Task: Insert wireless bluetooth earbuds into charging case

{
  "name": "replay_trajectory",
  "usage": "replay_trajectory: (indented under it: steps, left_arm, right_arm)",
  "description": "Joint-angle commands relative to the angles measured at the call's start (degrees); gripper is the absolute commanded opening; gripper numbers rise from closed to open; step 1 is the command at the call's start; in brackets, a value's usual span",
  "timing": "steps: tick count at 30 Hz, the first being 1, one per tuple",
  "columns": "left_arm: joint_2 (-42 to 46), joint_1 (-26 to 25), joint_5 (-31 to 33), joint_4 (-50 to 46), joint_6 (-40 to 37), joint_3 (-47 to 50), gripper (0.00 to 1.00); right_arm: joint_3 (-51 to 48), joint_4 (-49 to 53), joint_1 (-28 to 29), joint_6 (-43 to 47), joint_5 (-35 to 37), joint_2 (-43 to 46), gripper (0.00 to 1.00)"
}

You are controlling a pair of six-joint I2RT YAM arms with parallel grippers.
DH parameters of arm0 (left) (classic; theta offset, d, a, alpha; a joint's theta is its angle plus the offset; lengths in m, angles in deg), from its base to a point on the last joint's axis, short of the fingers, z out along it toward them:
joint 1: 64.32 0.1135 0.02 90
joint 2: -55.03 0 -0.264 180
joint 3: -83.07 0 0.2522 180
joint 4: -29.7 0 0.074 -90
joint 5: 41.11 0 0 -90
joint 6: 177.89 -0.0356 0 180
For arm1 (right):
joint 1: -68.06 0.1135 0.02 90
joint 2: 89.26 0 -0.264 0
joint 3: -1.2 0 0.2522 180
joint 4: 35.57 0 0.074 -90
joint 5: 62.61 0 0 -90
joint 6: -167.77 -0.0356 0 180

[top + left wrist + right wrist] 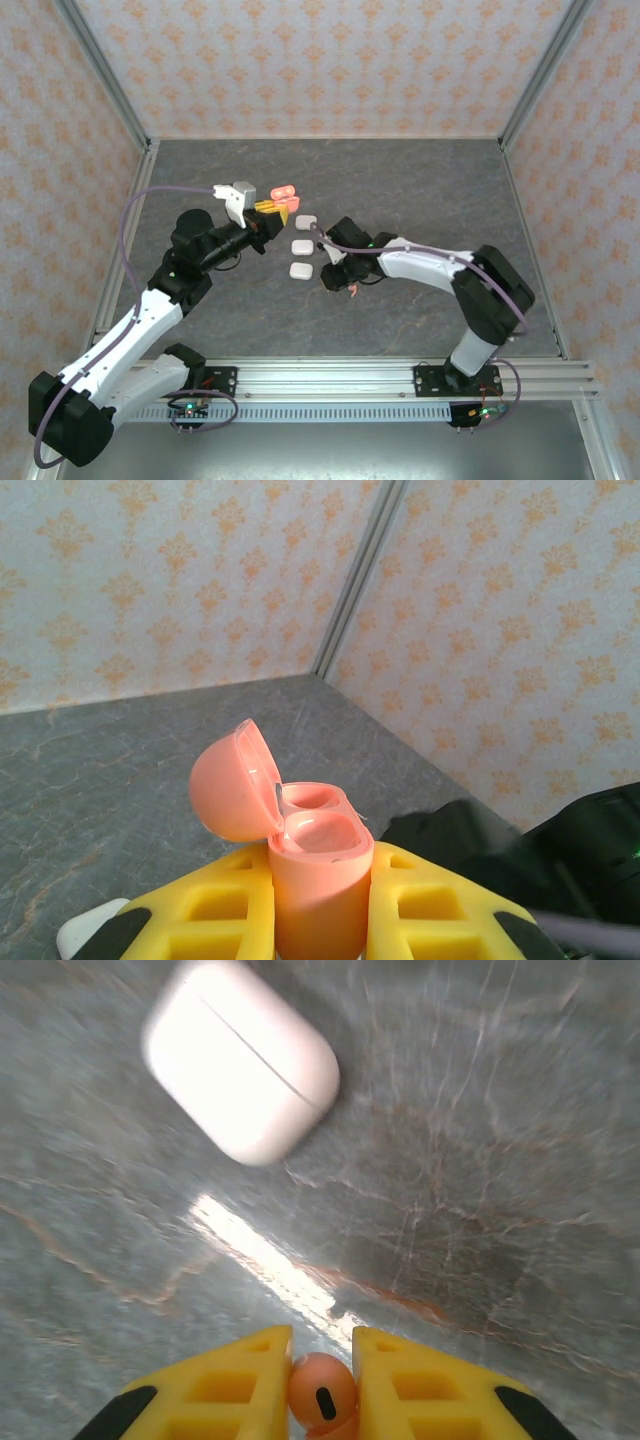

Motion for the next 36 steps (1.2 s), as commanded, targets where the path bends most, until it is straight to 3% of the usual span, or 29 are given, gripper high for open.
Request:
replay_trajectory:
  steps: [1,9,15,27,36]
  left_arm:
    - [-0.1,0.1,-0.7,0.5,-0.7,-1.3,0.0]
    - [-1.7,-0.2,-3.0,1.7,0.3,-2.1,0.0]
    - [-2.9,-0.5,-5.0,3.1,0.7,-2.6,0.0]
    - [-3.7,-4.1,-11.7,4.4,-2.2,-4.0,0.0]
    - [-4.3,-5.5,-13.9,4.9,-3.2,-4.8,0.0]
  right_arm:
    - [0.4,-0.3,0.2,0.9,4.6,7.8,0.2]
    - [2.0,-3.5,0.2,5.5,11.9,22.0,0.2]
    - [6.6,-5.4,0.1,12.0,12.4,27.8,0.2]
    - [13.9,-11.0,0.2,17.6,1.9,27.1,0.2]
    - [13.0,-14.0,0.2,17.0,-0.1,25.7,0.2]
